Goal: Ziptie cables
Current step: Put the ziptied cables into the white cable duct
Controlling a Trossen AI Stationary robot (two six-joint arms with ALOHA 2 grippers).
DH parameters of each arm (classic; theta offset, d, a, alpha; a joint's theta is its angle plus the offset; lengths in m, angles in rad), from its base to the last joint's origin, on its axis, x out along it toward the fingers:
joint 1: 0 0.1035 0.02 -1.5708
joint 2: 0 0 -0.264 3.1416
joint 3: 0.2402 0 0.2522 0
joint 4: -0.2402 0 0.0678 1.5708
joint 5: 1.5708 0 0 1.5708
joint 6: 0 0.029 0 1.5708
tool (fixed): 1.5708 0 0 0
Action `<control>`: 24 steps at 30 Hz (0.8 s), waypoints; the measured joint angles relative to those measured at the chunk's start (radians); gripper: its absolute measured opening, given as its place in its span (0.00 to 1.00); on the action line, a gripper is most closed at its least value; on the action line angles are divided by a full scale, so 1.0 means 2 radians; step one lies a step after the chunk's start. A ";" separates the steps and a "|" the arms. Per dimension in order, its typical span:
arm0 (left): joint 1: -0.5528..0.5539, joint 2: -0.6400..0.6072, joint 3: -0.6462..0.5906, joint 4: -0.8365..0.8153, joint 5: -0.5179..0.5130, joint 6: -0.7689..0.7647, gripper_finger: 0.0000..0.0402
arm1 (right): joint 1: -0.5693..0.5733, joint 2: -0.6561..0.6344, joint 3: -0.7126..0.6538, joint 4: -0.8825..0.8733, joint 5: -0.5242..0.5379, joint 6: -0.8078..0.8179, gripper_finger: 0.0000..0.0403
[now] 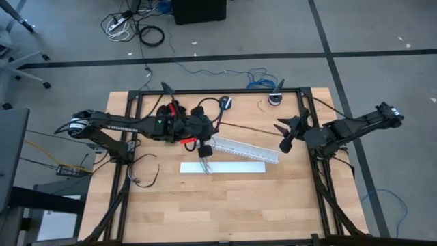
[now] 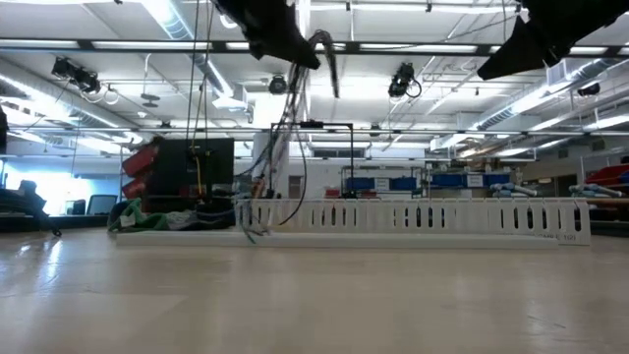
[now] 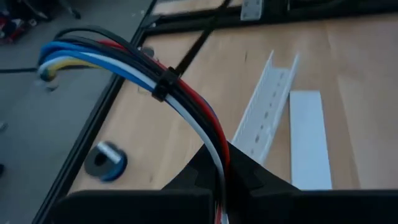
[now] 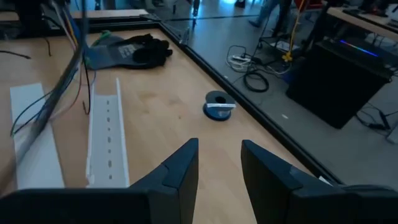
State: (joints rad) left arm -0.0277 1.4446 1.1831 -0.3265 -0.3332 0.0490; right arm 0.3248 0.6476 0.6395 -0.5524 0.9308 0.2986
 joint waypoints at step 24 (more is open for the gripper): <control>0.000 -0.142 0.000 -0.265 -0.141 0.147 0.00 | -0.037 -0.007 0.000 0.022 -0.079 0.019 0.28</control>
State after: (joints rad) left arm -0.0284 1.1610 1.1840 -0.8568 -0.6154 0.3439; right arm 0.2515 0.6341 0.6395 -0.5085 0.7722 0.3376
